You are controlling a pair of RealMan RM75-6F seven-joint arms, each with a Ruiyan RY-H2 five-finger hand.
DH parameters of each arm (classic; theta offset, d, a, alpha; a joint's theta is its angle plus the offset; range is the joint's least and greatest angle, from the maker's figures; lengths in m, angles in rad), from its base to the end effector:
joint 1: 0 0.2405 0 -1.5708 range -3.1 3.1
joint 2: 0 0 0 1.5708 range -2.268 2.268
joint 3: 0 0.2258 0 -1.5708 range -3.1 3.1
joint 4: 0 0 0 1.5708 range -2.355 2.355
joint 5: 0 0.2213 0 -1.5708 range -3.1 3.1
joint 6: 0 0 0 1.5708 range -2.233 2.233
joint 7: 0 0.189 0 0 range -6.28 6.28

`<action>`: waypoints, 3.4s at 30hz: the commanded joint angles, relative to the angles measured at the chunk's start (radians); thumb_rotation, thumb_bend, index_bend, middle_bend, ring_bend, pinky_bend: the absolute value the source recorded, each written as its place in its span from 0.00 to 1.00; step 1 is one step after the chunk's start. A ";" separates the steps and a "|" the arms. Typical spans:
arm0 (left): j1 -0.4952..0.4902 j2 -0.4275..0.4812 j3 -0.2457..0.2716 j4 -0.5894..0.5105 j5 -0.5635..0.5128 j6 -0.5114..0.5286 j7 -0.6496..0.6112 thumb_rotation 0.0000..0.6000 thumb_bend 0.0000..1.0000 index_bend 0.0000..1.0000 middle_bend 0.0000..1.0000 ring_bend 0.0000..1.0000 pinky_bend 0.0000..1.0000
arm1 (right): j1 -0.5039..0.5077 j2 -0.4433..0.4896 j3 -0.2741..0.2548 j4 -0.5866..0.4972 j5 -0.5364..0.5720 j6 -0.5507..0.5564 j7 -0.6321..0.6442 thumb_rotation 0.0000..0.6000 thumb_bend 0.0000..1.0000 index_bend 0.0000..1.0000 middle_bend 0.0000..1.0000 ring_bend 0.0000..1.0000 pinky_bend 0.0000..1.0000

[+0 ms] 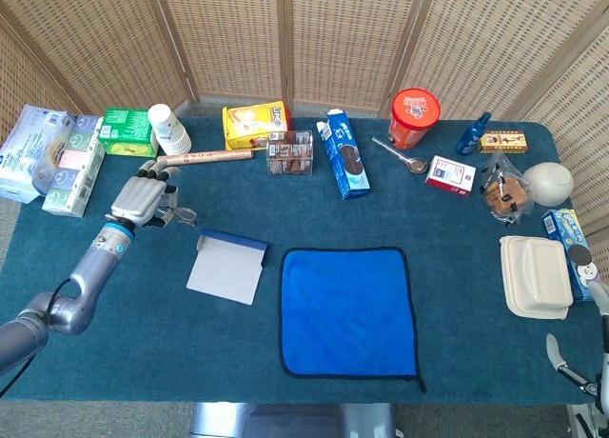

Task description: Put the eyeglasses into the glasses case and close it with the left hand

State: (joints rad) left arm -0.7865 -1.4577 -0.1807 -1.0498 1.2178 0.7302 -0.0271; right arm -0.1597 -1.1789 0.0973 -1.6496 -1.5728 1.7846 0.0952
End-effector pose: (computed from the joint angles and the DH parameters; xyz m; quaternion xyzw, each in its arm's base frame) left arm -0.2132 0.4528 0.0259 -0.7234 -0.3852 -0.3063 0.4843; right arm -0.2857 -0.1579 0.1716 0.4583 -0.3820 0.4812 0.6422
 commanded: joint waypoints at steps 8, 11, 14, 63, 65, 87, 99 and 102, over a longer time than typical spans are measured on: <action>0.049 0.072 0.003 -0.222 -0.019 0.079 0.036 1.00 0.38 0.68 0.13 0.00 0.00 | -0.003 -0.002 -0.004 0.019 -0.003 0.005 0.027 0.76 0.34 0.11 0.13 0.00 0.06; 0.058 0.073 0.002 -0.263 -0.023 0.102 0.048 1.00 0.38 0.67 0.13 0.00 0.00 | -0.004 -0.002 -0.004 0.027 -0.003 0.008 0.039 0.76 0.34 0.11 0.13 0.00 0.06; 0.060 0.067 0.001 -0.307 -0.035 0.108 0.051 1.00 0.38 0.67 0.13 0.00 0.00 | -0.005 -0.002 -0.004 0.037 -0.003 0.010 0.052 0.75 0.34 0.11 0.13 0.00 0.06; 0.005 -0.104 0.042 -0.279 -0.119 0.100 0.246 1.00 0.37 0.63 0.10 0.00 0.00 | -0.041 -0.012 -0.004 0.145 0.034 0.029 0.189 0.75 0.34 0.11 0.13 0.00 0.07; -0.001 -0.108 0.043 -0.269 -0.120 0.096 0.257 1.00 0.37 0.63 0.10 0.00 0.00 | -0.042 -0.012 -0.003 0.145 0.035 0.030 0.189 0.76 0.34 0.11 0.13 0.00 0.07; 0.008 -0.115 0.052 -0.253 -0.073 0.120 0.239 1.00 0.31 0.23 0.05 0.00 0.00 | -0.050 -0.005 -0.003 0.140 0.028 0.039 0.200 0.76 0.34 0.11 0.13 0.00 0.09; 0.021 -0.088 0.057 -0.275 -0.060 0.127 0.230 0.76 0.28 0.00 0.00 0.00 0.00 | -0.051 -0.001 -0.003 0.131 0.024 0.043 0.189 0.76 0.34 0.11 0.13 0.00 0.09; 0.033 -0.063 0.068 -0.304 -0.060 0.130 0.240 0.69 0.27 0.00 0.00 0.00 0.00 | -0.052 -0.001 -0.003 0.130 0.023 0.045 0.190 0.76 0.34 0.11 0.13 0.00 0.09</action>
State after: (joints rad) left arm -0.7591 -1.5299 -0.1177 -1.3442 1.1584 0.8598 0.2075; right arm -0.2121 -1.1796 0.0942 -1.5198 -1.5502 1.8296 0.2854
